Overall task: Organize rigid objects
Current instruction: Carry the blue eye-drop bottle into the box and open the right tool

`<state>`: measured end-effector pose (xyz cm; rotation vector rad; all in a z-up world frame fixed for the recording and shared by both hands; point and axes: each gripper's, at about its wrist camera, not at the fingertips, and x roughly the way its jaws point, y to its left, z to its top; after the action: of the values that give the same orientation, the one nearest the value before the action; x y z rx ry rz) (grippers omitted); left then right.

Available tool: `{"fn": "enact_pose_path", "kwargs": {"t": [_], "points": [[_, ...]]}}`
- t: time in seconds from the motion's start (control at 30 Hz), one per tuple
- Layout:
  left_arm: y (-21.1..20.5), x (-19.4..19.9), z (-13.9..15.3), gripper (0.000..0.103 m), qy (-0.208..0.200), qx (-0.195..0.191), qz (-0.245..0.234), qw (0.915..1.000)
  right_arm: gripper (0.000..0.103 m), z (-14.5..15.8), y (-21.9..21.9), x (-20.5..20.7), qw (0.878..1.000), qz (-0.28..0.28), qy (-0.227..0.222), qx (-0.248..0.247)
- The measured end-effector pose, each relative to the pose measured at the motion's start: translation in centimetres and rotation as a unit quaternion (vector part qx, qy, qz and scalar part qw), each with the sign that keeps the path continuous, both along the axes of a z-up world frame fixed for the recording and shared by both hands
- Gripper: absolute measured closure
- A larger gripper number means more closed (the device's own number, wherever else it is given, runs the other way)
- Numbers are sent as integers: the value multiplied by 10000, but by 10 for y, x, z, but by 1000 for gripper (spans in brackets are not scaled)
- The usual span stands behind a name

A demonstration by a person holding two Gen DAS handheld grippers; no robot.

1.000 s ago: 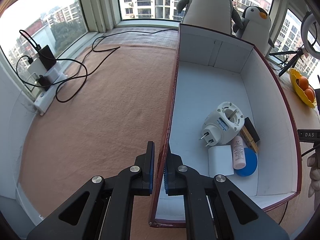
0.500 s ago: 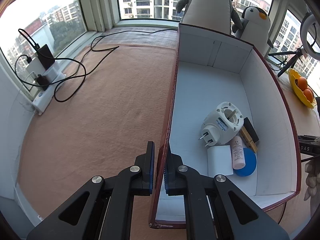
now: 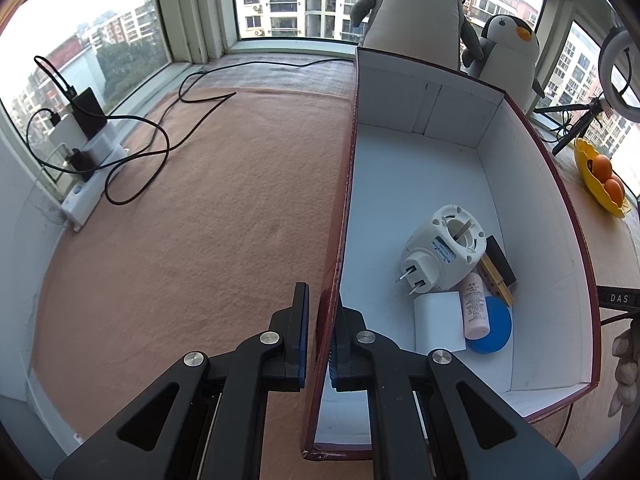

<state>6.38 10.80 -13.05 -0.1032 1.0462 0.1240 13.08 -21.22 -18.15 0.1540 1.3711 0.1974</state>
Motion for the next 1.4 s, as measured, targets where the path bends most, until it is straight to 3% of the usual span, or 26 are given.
{"fn": "enact_pose_path", "kwargs": {"t": [0.13, 0.17, 0.43, 0.77, 1.0, 1.13, 1.4], "points": [[0, -1, 0, 95, 10, -54, 14, 10000, 64, -4, 6, 3, 9999, -34, -16, -163], [1, -1, 0, 95, 7, -80, 20, 10000, 69, -6, 9, 9, 9997, -5, -33, -222], [2, -2, 1, 95, -9, -120, 17, 9999, 70, -2, 12, 6, 9987, 106, -307, -395], [1, 0, -1, 95, -31, -161, -54, 9999, 70, 72, 21, -11, 9914, 63, -1273, -299], [1, 0, 0, 96, -55, -176, -120, 9998, 70, 123, 65, -22, 9808, 585, -1856, 139], [1, 1, -1, 97, -58, -171, -150, 9997, 70, 133, 96, -36, 9762, 935, -1938, 271], [1, 2, -1, 97, -90, -187, -199, 9996, 70, 122, 140, -49, 9720, 1411, -1866, 238]]}}
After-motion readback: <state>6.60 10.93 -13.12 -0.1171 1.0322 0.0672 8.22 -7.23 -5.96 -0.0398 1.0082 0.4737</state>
